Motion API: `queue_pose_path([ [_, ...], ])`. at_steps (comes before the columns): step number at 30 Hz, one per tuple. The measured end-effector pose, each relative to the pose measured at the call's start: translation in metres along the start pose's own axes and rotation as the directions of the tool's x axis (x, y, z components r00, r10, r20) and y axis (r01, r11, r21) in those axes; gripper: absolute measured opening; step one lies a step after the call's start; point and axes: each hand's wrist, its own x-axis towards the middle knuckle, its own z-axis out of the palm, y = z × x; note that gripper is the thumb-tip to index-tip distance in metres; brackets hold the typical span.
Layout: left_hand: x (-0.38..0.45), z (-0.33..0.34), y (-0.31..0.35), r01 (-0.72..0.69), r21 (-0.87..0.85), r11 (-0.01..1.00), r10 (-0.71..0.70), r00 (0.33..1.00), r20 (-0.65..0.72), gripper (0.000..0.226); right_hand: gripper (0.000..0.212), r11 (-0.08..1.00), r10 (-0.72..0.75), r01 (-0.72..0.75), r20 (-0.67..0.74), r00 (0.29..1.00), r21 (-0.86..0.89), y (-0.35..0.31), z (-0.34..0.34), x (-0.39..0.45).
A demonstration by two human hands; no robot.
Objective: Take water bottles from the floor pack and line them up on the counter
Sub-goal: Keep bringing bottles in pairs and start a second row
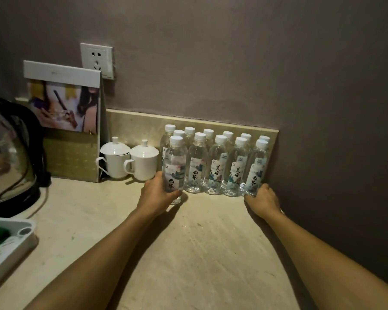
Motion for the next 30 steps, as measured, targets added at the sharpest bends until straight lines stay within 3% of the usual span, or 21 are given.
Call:
queue_pose_path([
  [30,-0.0011,0.0004,0.0007,0.007,-0.02,1.0,-0.007,1.0,0.006,0.055,0.062,0.998,-0.023,0.023,0.001,1.0,-0.065,-0.0016,0.0019,0.0008],
])
